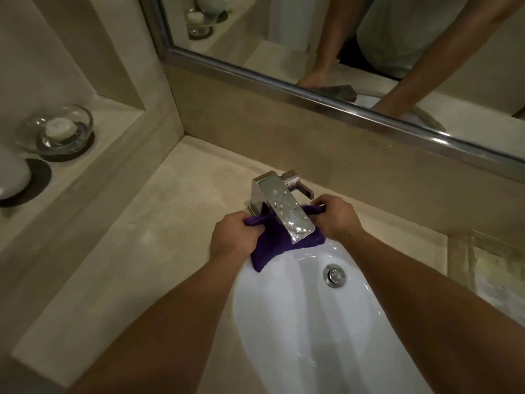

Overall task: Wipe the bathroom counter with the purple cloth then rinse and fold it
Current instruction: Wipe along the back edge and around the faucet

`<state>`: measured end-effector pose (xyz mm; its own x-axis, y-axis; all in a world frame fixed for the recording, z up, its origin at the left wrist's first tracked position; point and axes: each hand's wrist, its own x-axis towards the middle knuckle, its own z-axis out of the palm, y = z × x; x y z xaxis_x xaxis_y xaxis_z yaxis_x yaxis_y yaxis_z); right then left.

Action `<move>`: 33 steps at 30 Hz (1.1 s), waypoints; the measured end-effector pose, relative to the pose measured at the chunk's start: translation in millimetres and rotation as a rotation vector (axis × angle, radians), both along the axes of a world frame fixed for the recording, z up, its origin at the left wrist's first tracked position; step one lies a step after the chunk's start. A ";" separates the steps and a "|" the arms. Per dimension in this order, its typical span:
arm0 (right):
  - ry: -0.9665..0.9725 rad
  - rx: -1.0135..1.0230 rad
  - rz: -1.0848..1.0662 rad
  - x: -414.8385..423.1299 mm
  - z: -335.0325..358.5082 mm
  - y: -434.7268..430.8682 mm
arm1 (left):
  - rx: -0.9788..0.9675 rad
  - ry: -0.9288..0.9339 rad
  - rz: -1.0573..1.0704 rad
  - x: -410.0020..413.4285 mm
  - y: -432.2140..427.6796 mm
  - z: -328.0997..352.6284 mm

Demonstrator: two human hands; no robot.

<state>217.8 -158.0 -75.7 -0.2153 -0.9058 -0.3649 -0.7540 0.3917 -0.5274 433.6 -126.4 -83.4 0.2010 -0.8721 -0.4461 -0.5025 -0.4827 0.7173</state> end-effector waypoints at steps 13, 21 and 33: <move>-0.211 -0.044 0.151 -35.2 -10.4 -14.3 | 0.023 -0.108 0.017 5.3 -10.6 -10.3; -0.099 -0.001 0.220 -36.8 -14.0 -34.5 | -0.005 -0.160 -0.036 11.6 -18.8 -10.7; -0.116 0.085 0.172 -27.7 -7.7 -47.1 | 0.065 -0.196 -0.039 9.7 -24.5 -9.7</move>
<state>190.1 -205.1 -83.4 -0.0122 -0.8905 -0.4549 -0.7495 0.3093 -0.5853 443.2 -151.0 -93.1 0.2564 -0.8515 -0.4574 -0.6484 -0.5025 0.5720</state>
